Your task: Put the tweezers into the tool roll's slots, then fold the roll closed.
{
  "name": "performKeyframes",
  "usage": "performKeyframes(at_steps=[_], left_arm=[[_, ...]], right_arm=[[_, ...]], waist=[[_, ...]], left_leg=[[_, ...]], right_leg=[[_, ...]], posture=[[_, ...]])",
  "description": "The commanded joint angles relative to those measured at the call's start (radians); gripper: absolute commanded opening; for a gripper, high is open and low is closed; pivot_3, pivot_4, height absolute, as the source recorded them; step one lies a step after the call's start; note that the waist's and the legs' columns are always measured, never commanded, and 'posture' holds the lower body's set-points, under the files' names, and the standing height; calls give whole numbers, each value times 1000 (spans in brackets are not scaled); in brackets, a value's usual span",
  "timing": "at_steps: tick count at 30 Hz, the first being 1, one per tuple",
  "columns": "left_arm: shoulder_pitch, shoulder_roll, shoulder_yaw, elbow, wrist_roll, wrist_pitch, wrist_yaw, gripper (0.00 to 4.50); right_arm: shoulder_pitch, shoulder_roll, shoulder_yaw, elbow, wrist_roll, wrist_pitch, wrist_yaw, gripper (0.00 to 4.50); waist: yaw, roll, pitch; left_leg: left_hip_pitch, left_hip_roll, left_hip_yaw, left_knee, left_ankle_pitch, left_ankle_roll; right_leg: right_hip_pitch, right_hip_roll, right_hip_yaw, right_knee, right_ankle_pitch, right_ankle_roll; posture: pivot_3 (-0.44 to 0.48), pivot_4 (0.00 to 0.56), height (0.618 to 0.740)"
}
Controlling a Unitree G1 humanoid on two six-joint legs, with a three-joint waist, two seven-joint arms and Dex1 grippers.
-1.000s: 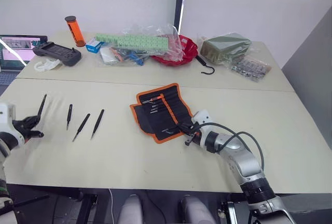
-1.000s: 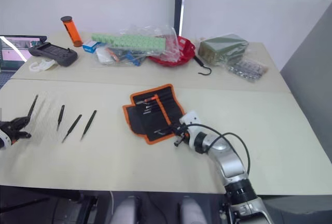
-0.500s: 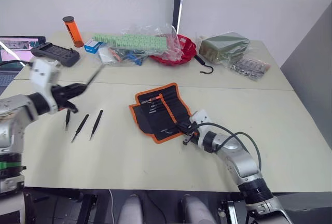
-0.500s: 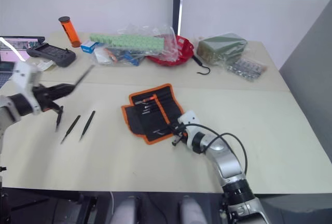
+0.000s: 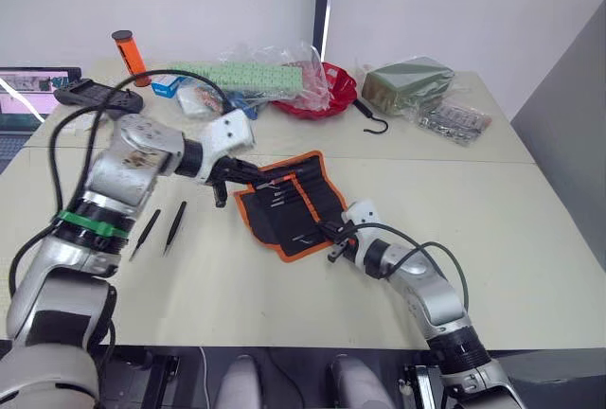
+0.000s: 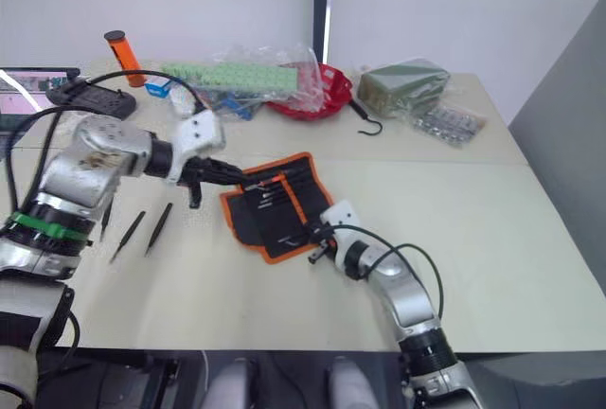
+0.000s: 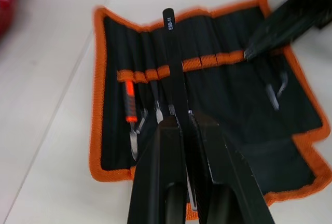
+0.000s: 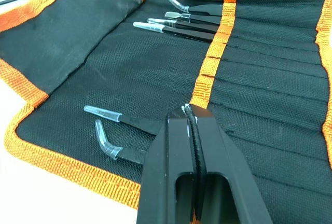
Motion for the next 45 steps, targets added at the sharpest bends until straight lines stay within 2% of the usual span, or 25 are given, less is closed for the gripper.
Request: performKeyframes(at_steps=[1,7,13,21,28,45], left_arm=[[-69,-48,-41,87,45,-24,-79,14],[-156,-163,-74,312,133,-99,-91,14],[-205,-197,-41,421,160,-141,-111,14],[-164,-145,6,383,152,-131,-179,14],[-101,-148,21,312,153,-66,-174,14],[-98,-151,19,353,188,-83,-152,14]], right_arm=[[32,0,12,38,-38,27,-31,0],[44,10,3,22,-38,28,-63,0],[58,4,-2,4,-37,33,-73,0],[60,-1,-4,1,-35,36,-75,0],[32,-9,6,26,-35,36,-52,0],[19,-3,3,38,-33,34,-51,0]], waist=[[1,0,0],[2,0,0],[2,1,0],[2,1,1],[2,1,1],[4,1,1]], left_leg=[[-1,0,0,0,0,0],[-2,-1,-1,1,0,0],[-3,-1,-2,1,0,0],[-3,-2,-4,1,0,0],[-3,-2,-5,1,0,0],[-3,-2,-6,2,0,0]], right_leg=[[0,0,0,0,0,0],[0,0,0,0,0,1],[0,0,0,0,-1,1],[0,0,0,0,-1,1],[1,0,-1,0,-1,1],[1,0,-1,1,-1,1]], posture=[[0,150,738],[0,150,738],[0,150,738],[0,150,738],[0,150,738],[0,150,738]])
